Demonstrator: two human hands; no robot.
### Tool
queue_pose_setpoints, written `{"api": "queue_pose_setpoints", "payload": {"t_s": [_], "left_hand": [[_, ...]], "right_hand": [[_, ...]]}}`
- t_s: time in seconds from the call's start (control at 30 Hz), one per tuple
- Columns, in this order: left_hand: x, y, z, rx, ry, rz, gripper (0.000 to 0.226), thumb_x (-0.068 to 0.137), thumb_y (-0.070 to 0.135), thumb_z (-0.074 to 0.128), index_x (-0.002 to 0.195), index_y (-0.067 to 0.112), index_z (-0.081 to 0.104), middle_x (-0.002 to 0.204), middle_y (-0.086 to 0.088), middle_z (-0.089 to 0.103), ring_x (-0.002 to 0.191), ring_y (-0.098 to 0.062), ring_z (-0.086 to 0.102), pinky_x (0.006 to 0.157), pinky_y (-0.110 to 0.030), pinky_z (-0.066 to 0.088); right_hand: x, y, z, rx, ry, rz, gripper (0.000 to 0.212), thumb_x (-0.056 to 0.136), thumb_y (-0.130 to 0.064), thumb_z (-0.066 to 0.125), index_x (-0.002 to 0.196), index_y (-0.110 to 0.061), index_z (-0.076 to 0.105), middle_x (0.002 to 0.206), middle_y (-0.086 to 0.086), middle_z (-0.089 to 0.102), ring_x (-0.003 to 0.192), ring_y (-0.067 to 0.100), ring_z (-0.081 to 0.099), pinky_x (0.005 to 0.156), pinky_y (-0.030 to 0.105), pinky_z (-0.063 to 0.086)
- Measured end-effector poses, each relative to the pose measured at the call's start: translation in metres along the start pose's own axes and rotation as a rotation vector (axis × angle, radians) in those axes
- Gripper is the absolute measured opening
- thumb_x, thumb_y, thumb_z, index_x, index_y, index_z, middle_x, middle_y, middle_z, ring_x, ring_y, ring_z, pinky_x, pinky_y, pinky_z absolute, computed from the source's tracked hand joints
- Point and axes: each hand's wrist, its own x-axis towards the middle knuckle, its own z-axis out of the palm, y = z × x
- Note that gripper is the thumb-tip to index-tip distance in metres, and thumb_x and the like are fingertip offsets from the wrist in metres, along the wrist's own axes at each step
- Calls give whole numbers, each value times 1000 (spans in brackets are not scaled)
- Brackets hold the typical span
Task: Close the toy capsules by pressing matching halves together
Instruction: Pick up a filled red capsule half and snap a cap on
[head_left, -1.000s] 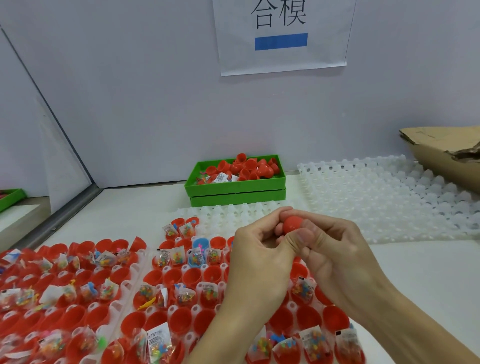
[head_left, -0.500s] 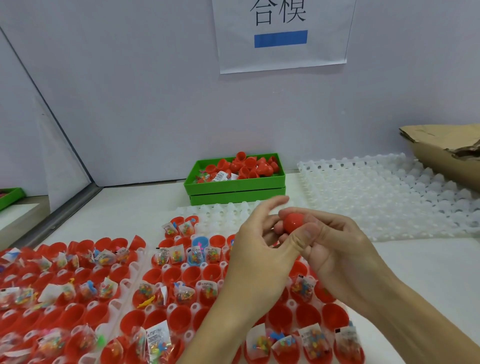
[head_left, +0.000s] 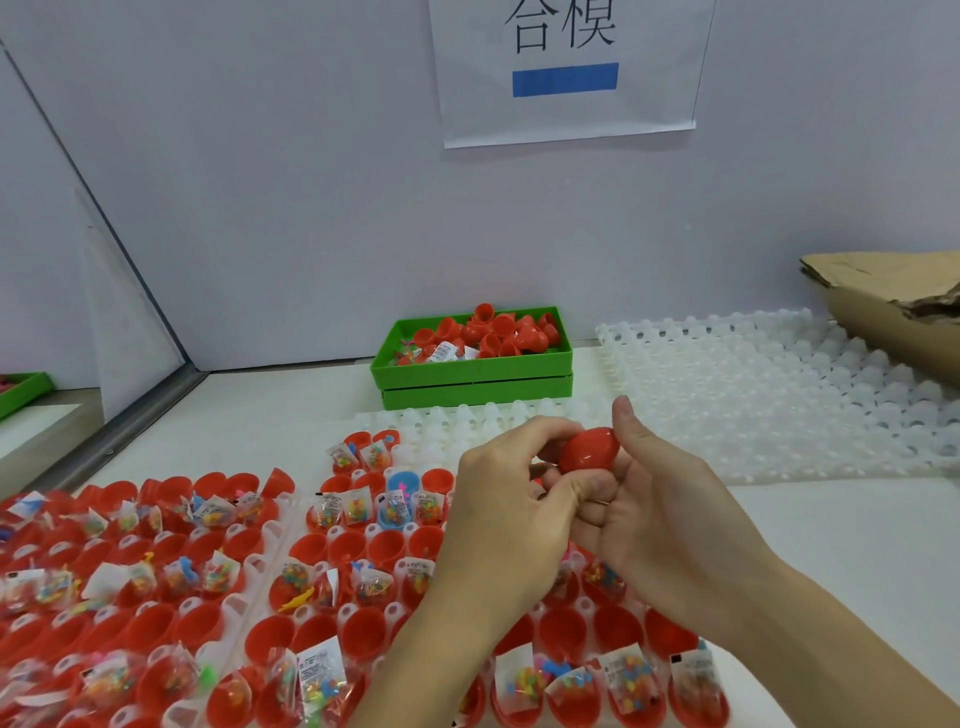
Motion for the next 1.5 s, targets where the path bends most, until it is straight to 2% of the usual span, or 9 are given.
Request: {"api": "queue_pose_setpoints", "payload": {"t_s": [0.17,0.33,0.53,0.77,0.9,1.03,1.23,1.4,1.5], "left_hand": [[-1,0,2,131,42,66,21,81,19,79,98,27,70,84,15,69,82,-6,64,66,-14,52],[-2,3,1,175,89,116,22,76,23,78,96,27,68,83,17,67,80,-6,63,68,-11,51],[-2,8,0,191,92,103,28,75,11,82,96,23,69,86,17,65,84,-3,62,71,-5,46],[-7,16,6,-584,-72,-440,65,57,59,82,109,24,68,101,-4,72,96,-14,71,85,-31,55],[-8,17,14,-600,19,-417,44,66,54,80,88,17,75,77,-10,71,71,-13,69,66,-21,52],[-9,17,14,-589,21,-386,33,67,45,76,84,17,75,82,-20,70,71,-15,68,68,-22,56],[-10,17,14,-577,15,-349,29,66,43,74,81,18,75,70,-5,68,67,-13,66,65,-21,54],[-7,15,9,-453,0,-331,45,66,49,80,100,21,71,93,-5,73,88,-13,71,85,-31,58],[-6,12,5,-395,-61,-290,57,69,41,85,119,39,57,104,-4,69,95,-18,69,90,-31,57]], "right_hand": [[-3,-4,2,8,14,62,58,93,-52,50,106,2,68,84,16,62,81,26,63,75,39,59],[-6,-6,4,18,-28,66,54,93,-48,51,96,2,72,95,21,63,88,30,65,87,43,54],[-8,-7,7,123,-57,39,44,92,-38,56,95,5,69,93,22,63,83,29,67,76,37,60],[-9,1,17,1,-58,-165,32,90,-23,53,83,0,75,85,17,68,77,22,68,67,28,59],[-6,9,18,-42,10,-214,40,98,-13,44,74,1,74,76,19,66,69,23,66,61,26,56],[-5,11,15,-62,20,-222,32,90,-13,50,72,0,73,74,19,64,68,24,64,59,26,54],[-6,12,14,-69,13,-219,23,71,-21,62,72,0,72,76,19,62,69,24,62,60,26,52],[-7,6,13,18,-72,-147,12,71,-4,65,78,-1,75,83,17,63,76,23,64,68,27,58],[-8,-1,7,133,-124,-69,37,87,-30,56,97,1,74,88,15,62,79,24,62,74,30,57]]}}
